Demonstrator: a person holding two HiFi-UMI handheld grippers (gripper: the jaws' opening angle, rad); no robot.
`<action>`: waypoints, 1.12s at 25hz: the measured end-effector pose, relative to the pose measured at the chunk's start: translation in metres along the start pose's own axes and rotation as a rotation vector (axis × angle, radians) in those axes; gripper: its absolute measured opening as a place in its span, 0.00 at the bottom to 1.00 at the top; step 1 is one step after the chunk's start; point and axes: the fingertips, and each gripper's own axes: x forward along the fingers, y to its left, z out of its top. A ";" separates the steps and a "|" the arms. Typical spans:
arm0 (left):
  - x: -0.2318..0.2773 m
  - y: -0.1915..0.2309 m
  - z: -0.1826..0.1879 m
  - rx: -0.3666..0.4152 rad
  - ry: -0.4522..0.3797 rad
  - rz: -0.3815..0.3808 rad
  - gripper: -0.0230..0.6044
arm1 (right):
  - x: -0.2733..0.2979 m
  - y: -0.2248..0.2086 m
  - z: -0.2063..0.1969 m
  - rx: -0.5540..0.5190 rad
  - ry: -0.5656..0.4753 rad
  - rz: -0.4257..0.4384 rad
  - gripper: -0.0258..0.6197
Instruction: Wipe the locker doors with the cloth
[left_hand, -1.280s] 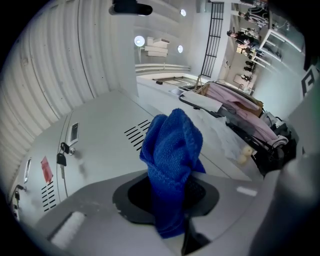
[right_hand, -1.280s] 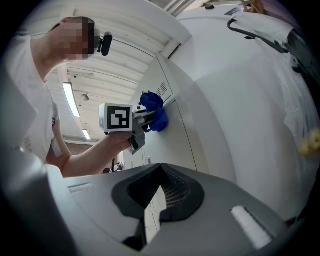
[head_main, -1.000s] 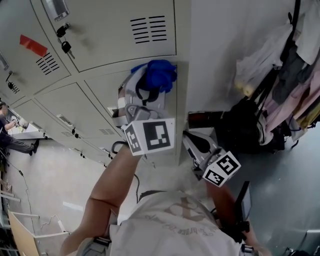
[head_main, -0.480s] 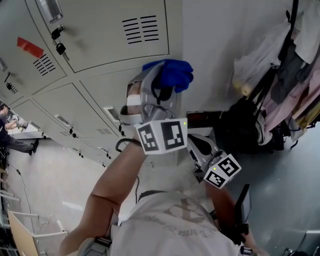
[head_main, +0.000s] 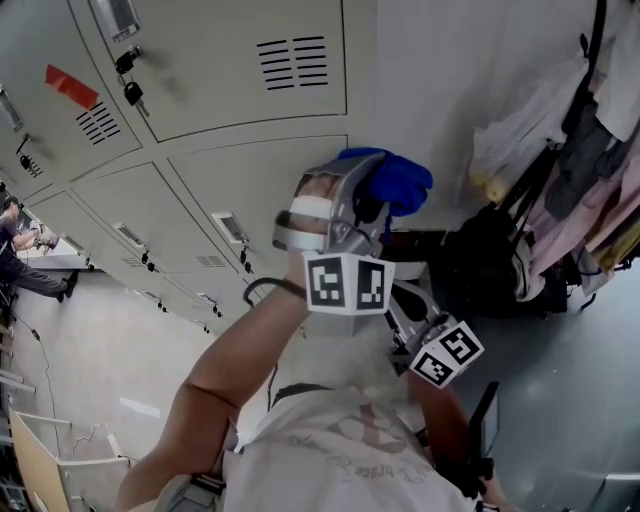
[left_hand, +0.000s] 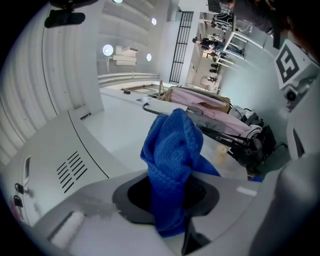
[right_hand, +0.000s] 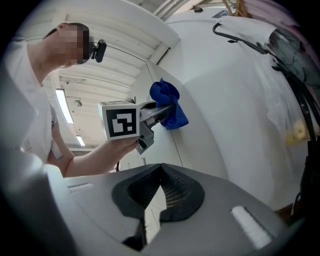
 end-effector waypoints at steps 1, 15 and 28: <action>-0.001 0.001 -0.002 0.005 0.003 0.006 0.21 | -0.001 -0.002 -0.001 0.003 0.002 -0.003 0.05; -0.034 0.027 -0.055 -0.010 0.043 0.034 0.21 | 0.039 0.026 -0.017 -0.009 0.061 0.080 0.05; -0.077 0.066 -0.117 -0.073 0.082 0.089 0.21 | 0.082 0.066 -0.033 -0.031 0.132 0.143 0.05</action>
